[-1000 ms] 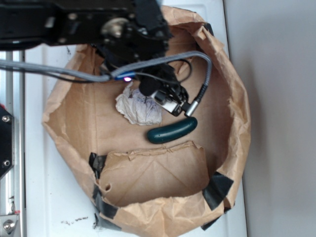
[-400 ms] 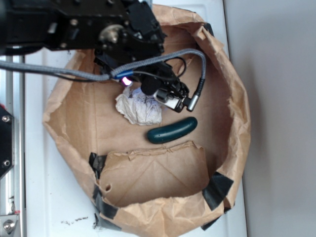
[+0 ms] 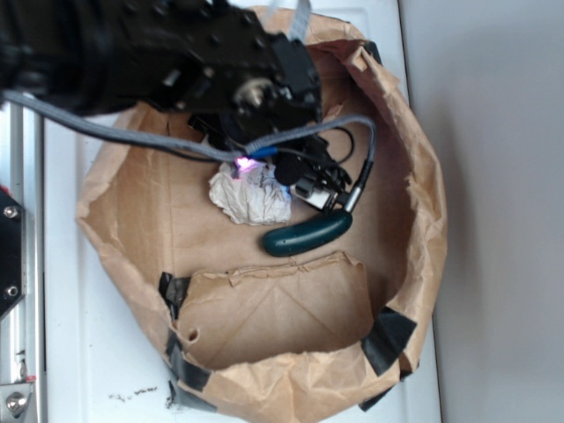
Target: Grab the white paper.
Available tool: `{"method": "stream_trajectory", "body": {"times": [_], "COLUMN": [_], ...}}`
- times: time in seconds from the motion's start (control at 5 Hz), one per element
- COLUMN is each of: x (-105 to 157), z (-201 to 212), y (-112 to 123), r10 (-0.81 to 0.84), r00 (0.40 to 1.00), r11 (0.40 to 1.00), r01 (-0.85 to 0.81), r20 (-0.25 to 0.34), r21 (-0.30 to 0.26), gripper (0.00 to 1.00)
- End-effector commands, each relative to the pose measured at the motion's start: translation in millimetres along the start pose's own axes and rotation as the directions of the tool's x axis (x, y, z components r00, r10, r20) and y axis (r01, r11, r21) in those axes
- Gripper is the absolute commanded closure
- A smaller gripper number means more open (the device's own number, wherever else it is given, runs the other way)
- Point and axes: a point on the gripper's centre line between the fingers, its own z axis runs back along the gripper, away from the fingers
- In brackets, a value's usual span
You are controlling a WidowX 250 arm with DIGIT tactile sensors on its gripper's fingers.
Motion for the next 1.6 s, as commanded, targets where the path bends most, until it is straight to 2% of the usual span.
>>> {"method": "stream_trajectory", "body": {"times": [0.0,0.4,0.6,0.8,1.0,1.2,1.4], "x": [12,20,16,17,-10,-2,-2], "z": [7,18,15,24,71,99,116], "y": [-7,-3,-7,-9,4,11,14], "r10": [-0.025,-0.019,-0.031,-0.031,-0.015,-0.019,-0.064], "r00": [0.998,0.996,0.995,0.994,0.994,0.994,0.991], "r11": [0.999,0.994,0.992,0.984,0.967,0.946,0.933], "r01": [0.027,0.029,0.043,0.049,0.042,0.052,0.102], "r20": [0.057,0.092,0.100,0.103,0.107,0.105,0.119], "r21": [-0.042,-0.105,-0.119,-0.170,-0.252,-0.320,-0.346], "gripper": [1.00,1.00,1.00,1.00,1.00,1.00,1.00]}}
